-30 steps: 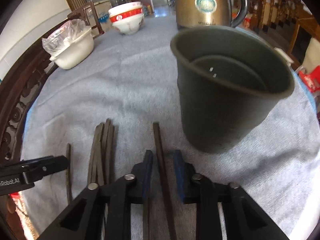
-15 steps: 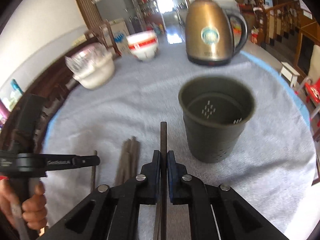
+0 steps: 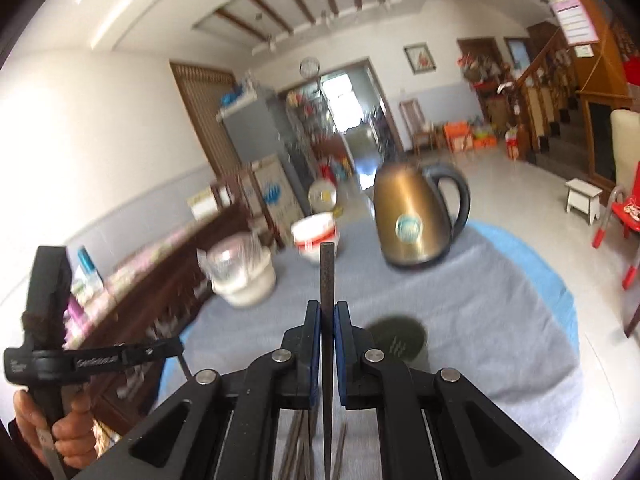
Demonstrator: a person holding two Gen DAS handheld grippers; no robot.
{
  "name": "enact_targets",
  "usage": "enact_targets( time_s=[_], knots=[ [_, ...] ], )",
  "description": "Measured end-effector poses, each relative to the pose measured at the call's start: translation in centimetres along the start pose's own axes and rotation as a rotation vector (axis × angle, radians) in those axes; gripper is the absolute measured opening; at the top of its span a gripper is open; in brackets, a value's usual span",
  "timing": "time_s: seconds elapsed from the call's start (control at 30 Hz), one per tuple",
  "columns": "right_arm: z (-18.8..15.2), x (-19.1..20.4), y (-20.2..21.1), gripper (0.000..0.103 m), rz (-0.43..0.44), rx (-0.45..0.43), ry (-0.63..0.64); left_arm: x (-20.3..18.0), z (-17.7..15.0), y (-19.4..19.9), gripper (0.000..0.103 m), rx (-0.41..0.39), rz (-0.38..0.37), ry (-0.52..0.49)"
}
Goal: Organize utensils
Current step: 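Lift the chopstick with the right tool and drop it into the grey cup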
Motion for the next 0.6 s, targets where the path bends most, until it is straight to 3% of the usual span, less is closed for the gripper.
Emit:
enact_targets(
  time_s=[0.2, 0.4, 0.6],
  knots=[
    [4.6, -0.8, 1.7, 0.007, -0.038, -0.156, -0.041, -4.0, 4.9, 3.4, 0.006, -0.168, -0.044, -0.057],
    [8.3, -1.8, 2.0, 0.007, -0.133, -0.331, -0.032, -8.4, 9.4, 3.6, 0.006, -0.322, -0.105, -0.07],
    [8.8, -3.8, -0.6, 0.007, -0.208, -0.352, -0.023, -11.0, 10.2, 0.1, 0.006, -0.327, -0.126, -0.06]
  ],
)
Point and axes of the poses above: each gripper's, at about its wrist camera, not at the fingertips, and y roughly against the way its jaws point, x to its left, z to its top, the point moved 7 cm from there along -y, roughly the way its jaws point, and after that the axes turned 3 degrees about -x, right-handed, at the moved point
